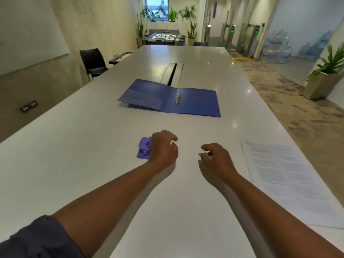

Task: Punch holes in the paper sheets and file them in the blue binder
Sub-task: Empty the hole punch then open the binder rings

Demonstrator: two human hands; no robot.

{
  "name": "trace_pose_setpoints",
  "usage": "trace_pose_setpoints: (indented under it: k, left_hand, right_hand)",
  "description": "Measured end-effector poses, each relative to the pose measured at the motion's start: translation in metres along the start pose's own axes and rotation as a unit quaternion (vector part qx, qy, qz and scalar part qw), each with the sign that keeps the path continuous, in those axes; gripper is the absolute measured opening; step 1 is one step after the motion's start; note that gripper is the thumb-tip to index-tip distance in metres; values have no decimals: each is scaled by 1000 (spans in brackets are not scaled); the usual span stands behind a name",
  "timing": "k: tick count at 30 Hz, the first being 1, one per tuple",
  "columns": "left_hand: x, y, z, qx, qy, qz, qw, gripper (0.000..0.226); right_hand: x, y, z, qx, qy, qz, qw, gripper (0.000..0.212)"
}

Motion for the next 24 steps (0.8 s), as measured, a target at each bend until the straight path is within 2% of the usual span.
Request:
trace_pose_setpoints:
  k: [4, 8, 9, 11, 14, 19, 24]
  left_hand:
    - [29, 14, 56, 59, -6, -9, 998, 29]
    - [33, 22, 108, 180, -100, 72, 976, 43]
    - [32, 23, 115, 200, -136, 92, 966, 38]
    - [33, 23, 123, 218, -189, 122, 950, 13]
    - [34, 26, 131, 216, -213, 146, 942, 23]
    - [39, 33, 142, 243, -274, 175, 914, 20]
    - [72, 43, 182, 247, -284, 126, 918, 21]
  right_hand:
    - [-47, 13, 45, 14, 11, 62, 998, 36]
    - [-87, 23, 84, 40, 6, 106, 994, 60]
    - [-96, 26, 90, 41, -1, 115, 992, 68]
    - [-112, 33, 100, 42, -31, 137, 989, 82]
    - [-130, 40, 105, 33, -76, 163, 983, 98]
    - [-149, 47, 119, 34, -92, 157, 983, 100]
    - [-178, 51, 164, 76, -50, 124, 988, 88]
Point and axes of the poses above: each hand's wrist, its own y-axis towards the middle knuckle, its own x-axis out of the back of the hand, z = x × y, the point moved 5 cm from there along y, towards the middle knuckle, and after that the axes turned 2 degrees about -x, right-handed, at the moved point
